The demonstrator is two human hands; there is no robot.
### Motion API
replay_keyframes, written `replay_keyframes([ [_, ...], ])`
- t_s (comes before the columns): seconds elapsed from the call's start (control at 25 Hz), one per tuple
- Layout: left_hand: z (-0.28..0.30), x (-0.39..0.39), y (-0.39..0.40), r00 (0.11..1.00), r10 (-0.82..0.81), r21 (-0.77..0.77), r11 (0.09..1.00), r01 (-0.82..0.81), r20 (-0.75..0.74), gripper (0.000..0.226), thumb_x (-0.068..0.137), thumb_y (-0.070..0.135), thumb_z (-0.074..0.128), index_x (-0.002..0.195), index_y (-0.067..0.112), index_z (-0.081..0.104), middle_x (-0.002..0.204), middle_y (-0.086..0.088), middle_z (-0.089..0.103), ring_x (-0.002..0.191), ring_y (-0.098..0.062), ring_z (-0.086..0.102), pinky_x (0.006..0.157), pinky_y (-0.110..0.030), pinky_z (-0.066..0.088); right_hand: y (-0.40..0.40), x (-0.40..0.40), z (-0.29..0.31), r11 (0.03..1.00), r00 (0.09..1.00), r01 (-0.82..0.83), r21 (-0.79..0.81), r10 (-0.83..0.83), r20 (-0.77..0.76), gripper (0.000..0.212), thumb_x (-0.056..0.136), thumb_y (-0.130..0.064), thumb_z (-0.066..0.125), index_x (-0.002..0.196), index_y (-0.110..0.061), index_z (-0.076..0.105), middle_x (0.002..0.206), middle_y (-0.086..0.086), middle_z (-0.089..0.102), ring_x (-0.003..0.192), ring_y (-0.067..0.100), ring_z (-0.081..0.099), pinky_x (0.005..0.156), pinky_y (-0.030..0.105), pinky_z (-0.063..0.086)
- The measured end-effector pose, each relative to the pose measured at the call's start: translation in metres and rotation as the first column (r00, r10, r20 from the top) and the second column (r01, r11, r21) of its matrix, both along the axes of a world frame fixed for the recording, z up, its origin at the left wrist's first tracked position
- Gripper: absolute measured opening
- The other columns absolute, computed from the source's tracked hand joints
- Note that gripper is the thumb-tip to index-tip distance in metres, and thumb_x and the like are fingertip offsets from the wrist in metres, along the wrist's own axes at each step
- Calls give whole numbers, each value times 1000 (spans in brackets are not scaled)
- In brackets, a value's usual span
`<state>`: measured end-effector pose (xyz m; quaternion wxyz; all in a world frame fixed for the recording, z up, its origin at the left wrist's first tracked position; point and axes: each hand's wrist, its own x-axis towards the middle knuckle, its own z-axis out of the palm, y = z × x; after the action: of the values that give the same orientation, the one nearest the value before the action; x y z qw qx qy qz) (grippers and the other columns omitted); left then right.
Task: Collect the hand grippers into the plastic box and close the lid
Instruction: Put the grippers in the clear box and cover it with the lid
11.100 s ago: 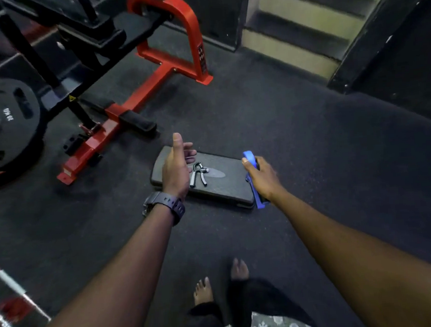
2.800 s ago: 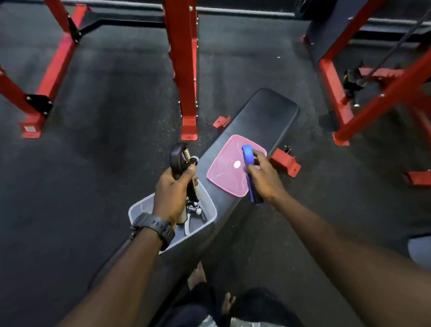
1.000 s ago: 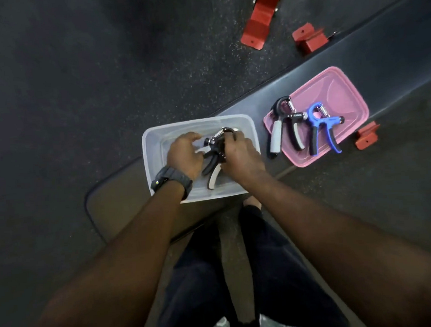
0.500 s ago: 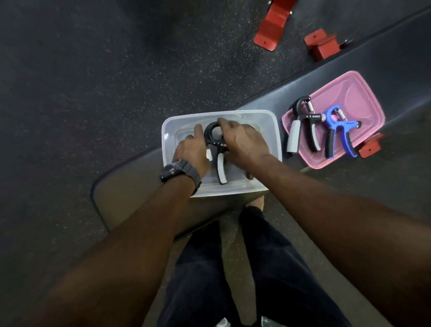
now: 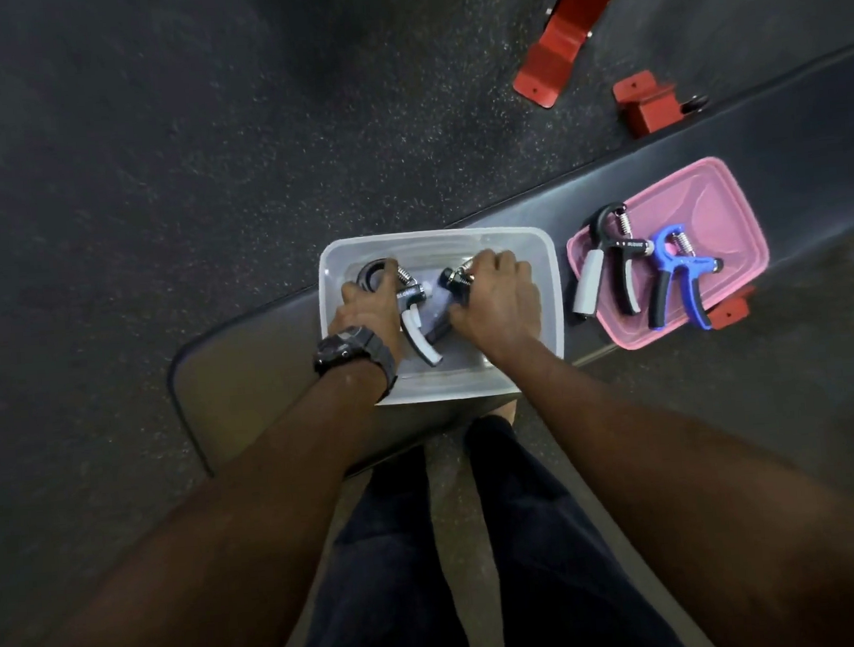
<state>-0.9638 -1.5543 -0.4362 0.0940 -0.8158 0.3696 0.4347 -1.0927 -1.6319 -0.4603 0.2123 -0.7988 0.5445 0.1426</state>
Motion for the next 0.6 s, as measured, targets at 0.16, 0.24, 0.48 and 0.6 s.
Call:
replay_keyframes([
  [0.16, -7, -2, -3, 999, -32, 36, 999, 31, 19, 96, 89, 2, 53, 155, 41, -4, 140, -25, 29, 118, -51, 51, 90, -53, 47, 13, -7, -12, 998, 998, 52, -36, -53, -21, 83, 72, -49, 78, 136, -11, 41, 143, 17, 39, 124, 37, 43, 95, 47, 46],
  [0.24, -10, -4, -3, 998, -59, 29, 998, 58, 18, 96, 89, 1, 52, 155, 40, -5, 139, -25, 29, 114, -50, 53, 91, -52, 48, 12, -1, -18, 998, 998, 54, 20, -54, -34, 88, 74, -47, 78, 143, -14, 35, 150, 18, 30, 131, 38, 37, 99, 48, 45],
  [0.48, -18, -8, 1, 993, -91, -35, 995, 94, 79, 97, 87, -6, 49, 156, 39, -3, 135, -25, 32, 103, -49, 57, 86, -50, 50, 9, -13, -22, 993, 996, -75, 94, 71, 47, 89, 69, -24, 85, 145, -18, 38, 157, 21, 22, 141, 42, 24, 107, 51, 44],
  [0.6, -26, -8, 4, 985, -114, -41, 992, 120, 129, 95, 88, -4, 50, 155, 37, -2, 133, -26, 36, 108, -48, 53, 85, -52, 49, 10, -20, -25, 985, 990, -131, 114, 122, 77, 91, 71, -15, 83, 149, -17, 35, 162, 21, 15, 146, 45, 17, 111, 51, 40],
])
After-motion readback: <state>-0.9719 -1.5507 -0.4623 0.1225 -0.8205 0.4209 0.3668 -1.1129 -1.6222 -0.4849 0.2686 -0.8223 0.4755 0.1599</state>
